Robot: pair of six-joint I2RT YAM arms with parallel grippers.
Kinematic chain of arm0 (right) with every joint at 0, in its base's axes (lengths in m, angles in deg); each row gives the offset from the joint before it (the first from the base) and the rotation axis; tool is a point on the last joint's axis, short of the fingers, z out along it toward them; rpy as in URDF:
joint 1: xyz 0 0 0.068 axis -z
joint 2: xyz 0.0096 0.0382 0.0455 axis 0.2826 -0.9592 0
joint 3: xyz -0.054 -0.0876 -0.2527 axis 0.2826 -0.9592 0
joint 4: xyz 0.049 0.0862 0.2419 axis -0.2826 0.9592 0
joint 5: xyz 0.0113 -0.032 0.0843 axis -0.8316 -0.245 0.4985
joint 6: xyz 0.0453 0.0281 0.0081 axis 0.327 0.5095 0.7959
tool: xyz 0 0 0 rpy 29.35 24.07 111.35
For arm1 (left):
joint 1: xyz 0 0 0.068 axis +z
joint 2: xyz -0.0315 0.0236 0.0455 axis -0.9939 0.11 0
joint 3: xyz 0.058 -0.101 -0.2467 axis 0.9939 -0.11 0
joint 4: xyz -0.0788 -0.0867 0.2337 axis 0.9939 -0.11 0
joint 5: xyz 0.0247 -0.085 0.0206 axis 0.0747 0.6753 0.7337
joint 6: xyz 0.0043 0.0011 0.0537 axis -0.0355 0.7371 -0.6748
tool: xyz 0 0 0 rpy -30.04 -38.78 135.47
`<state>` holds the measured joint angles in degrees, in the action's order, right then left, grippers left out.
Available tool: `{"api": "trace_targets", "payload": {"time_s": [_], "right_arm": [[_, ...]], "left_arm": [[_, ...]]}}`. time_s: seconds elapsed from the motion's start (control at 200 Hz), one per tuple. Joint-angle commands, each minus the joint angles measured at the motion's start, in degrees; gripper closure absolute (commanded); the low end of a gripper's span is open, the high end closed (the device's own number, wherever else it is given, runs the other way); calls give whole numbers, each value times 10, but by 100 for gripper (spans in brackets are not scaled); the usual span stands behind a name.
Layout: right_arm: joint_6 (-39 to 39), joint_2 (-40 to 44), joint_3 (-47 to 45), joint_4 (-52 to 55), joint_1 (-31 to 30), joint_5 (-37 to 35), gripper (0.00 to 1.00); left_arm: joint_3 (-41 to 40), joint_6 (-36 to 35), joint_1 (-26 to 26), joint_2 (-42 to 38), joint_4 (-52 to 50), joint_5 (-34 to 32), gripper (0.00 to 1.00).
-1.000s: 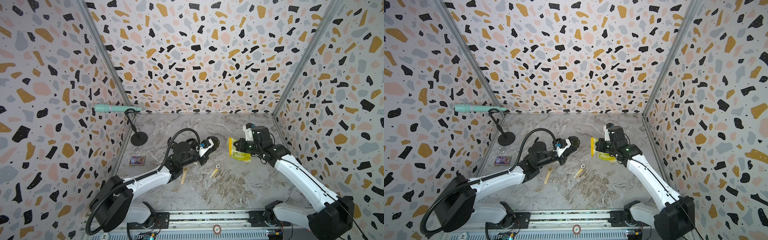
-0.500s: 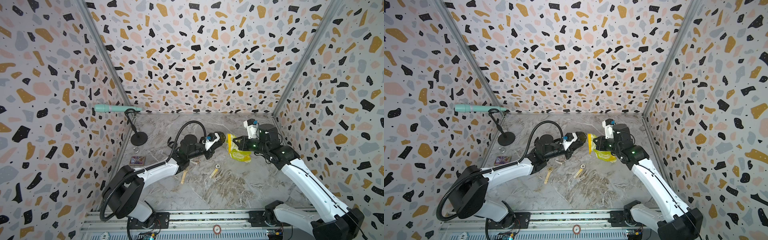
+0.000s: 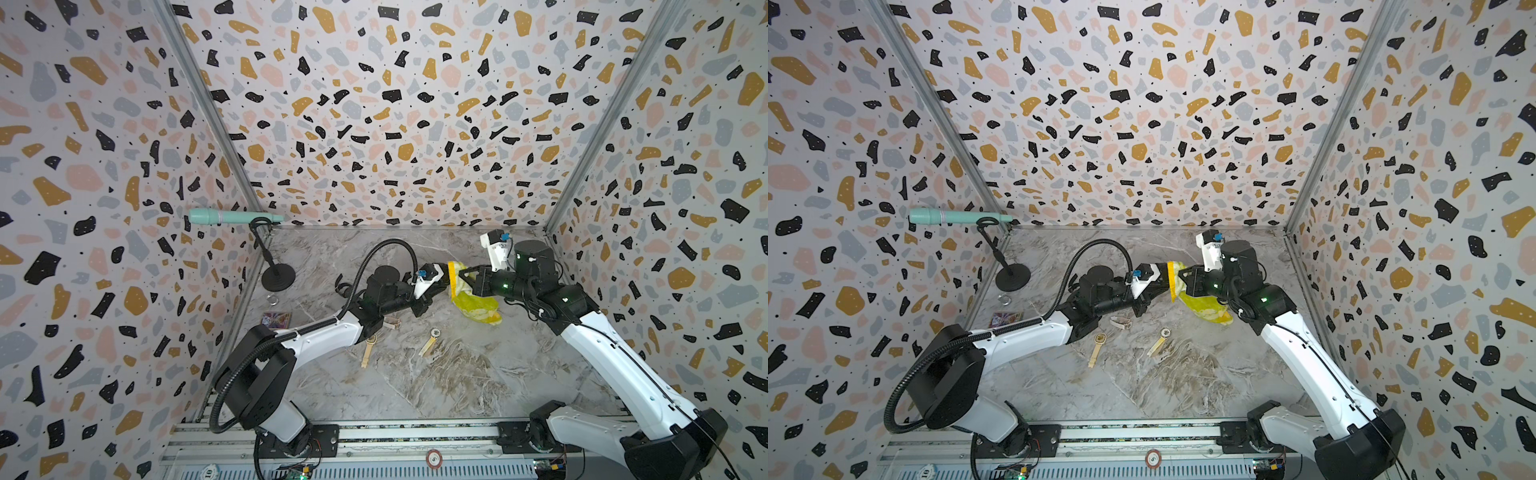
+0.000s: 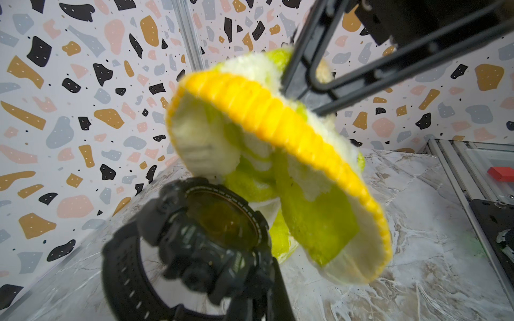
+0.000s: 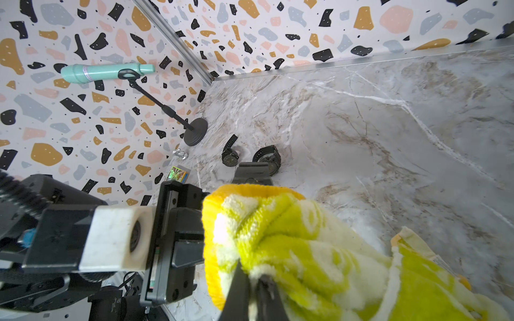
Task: Wipe the watch dial
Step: Wipe the dirt from the watch dial.
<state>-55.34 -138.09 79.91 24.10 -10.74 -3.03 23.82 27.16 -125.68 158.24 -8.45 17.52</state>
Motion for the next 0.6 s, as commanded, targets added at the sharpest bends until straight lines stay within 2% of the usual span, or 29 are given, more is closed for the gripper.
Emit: {"api": "trace_targets", "payload": {"time_s": [0.0,0.385,0.591], "right_arm": [[-1,4,22,-25,-10,5,100],[2,-51,40,-34,-31,-6,100],[10,-73,38,-22,-27,-47,100]], "left_arm": [[24,-13,-5,2,20,0,100],[33,-22,-12,-6,17,12,100],[24,-25,-13,-23,29,35,100]]}}
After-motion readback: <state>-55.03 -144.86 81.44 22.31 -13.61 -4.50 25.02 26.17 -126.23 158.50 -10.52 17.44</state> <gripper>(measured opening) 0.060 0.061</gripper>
